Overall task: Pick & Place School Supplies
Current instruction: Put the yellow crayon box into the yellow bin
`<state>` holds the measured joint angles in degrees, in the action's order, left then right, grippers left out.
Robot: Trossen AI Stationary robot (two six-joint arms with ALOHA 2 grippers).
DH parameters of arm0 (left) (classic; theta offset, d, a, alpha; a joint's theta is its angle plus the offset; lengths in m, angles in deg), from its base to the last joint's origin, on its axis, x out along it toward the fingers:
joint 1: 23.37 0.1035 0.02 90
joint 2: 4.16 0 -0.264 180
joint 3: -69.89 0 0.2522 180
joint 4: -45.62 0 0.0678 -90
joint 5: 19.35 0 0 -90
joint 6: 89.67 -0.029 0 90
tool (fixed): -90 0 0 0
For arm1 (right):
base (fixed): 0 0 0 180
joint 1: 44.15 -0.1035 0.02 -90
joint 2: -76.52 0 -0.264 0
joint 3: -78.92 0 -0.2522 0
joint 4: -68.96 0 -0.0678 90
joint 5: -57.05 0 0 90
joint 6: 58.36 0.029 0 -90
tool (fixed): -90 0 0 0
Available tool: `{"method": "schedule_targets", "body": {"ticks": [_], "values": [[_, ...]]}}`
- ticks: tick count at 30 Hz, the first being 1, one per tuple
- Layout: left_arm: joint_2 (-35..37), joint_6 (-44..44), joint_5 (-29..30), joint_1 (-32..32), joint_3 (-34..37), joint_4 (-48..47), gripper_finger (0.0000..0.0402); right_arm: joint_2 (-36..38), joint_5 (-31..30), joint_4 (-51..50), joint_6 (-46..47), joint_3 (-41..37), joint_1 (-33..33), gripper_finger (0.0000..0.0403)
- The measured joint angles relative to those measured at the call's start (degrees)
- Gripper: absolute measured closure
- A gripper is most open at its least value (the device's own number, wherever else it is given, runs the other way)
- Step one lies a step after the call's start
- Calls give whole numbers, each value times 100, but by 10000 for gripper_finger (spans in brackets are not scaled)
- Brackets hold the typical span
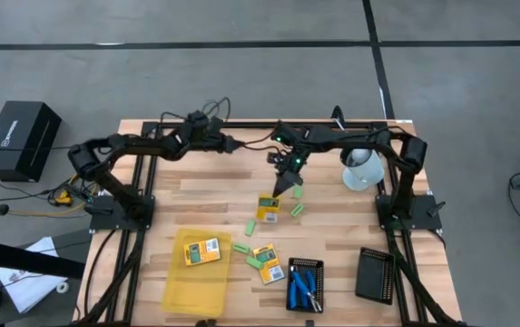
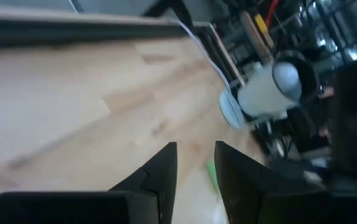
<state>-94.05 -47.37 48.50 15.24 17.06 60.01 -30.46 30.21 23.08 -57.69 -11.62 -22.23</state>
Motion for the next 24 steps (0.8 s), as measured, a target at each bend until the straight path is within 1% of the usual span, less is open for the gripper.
{"method": "schedule_targets", "body": {"ticks": [5,8,11,14,19,23,24], "values": [[0,-18,-309,371,0,32,300,0,-2,580,691,466,-212,403],[0,-185,-482,478,0,35,300,2,-40,1283,1359,657,-350,403],[0,-316,-611,521,0,38,300,11,-207,2048,2036,755,-472,403],[0,-372,-885,529,0,38,300,-30,-420,2717,2647,759,-598,403],[0,-444,-1442,514,0,40,300,-409,-643,3478,3365,759,-925,403],[8,-498,-1498,526,0,39,300,-847,-643,4354,3988,919,-1205,403],[21,-498,-1502,542,0,33,300,-954,-643,4425,4097,993,-1265,403]]}}
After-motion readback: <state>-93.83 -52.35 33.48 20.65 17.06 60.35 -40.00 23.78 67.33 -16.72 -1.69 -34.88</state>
